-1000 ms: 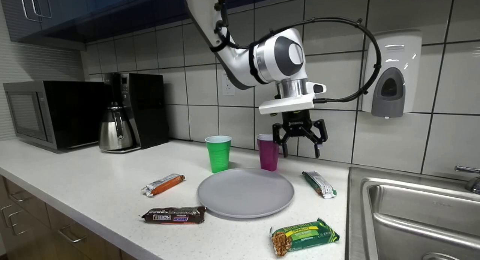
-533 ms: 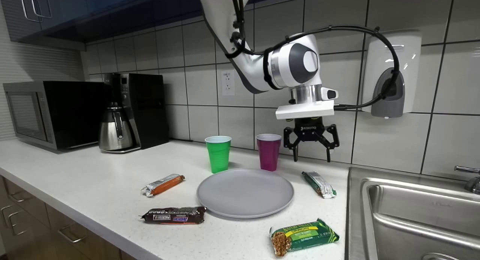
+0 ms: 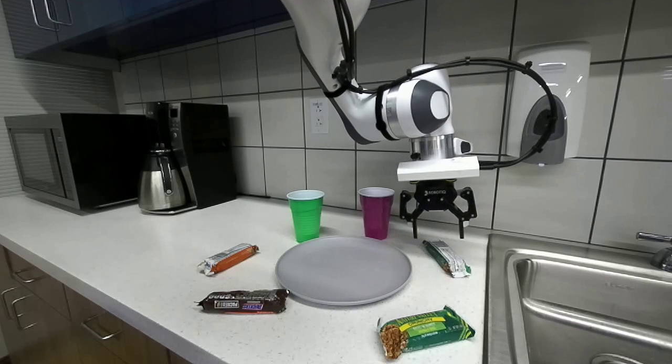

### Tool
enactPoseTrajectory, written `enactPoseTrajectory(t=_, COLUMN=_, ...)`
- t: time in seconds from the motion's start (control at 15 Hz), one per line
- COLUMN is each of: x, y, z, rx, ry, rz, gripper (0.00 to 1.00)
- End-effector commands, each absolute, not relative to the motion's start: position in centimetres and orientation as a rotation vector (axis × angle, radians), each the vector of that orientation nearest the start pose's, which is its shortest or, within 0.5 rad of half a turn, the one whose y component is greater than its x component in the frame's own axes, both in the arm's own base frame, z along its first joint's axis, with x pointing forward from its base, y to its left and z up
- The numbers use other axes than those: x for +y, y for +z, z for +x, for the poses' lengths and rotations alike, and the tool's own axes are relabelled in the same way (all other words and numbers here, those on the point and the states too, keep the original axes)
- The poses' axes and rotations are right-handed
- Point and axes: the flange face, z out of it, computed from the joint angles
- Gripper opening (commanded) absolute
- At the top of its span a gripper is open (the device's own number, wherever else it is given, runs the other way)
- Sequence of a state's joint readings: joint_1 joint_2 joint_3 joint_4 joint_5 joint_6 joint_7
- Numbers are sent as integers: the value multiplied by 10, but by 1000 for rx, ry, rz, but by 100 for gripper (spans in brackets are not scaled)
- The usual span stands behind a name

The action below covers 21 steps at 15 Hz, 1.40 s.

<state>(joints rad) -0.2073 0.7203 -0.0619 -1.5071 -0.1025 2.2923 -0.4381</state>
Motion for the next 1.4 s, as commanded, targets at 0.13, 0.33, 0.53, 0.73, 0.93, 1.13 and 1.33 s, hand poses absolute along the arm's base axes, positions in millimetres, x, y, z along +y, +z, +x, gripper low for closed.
enactPoseTrajectory(t=0.13, x=-200, y=245, z=700, rx=-582, ry=-31, rz=-3199, gripper=100)
enactPoseTrajectory(t=0.33, x=-208, y=246, z=696, rx=-658, ry=-33, rz=-3181, gripper=100)
enactPoseTrajectory(t=0.53, x=-215, y=243, z=692, rx=-713, ry=-28, rz=-3163, gripper=100)
enactPoseTrajectory(t=0.73, x=-219, y=238, z=691, rx=-738, ry=-22, rz=-3158, gripper=100)
enactPoseTrajectory(t=0.93, x=-218, y=230, z=691, rx=-729, ry=-19, rz=-3168, gripper=100)
enactPoseTrajectory(t=1.13, x=-216, y=223, z=692, rx=-721, ry=-5, rz=-3168, gripper=100)
enactPoseTrajectory(t=1.33, x=-216, y=219, z=692, rx=-722, ry=-3, rz=-3168, gripper=100)
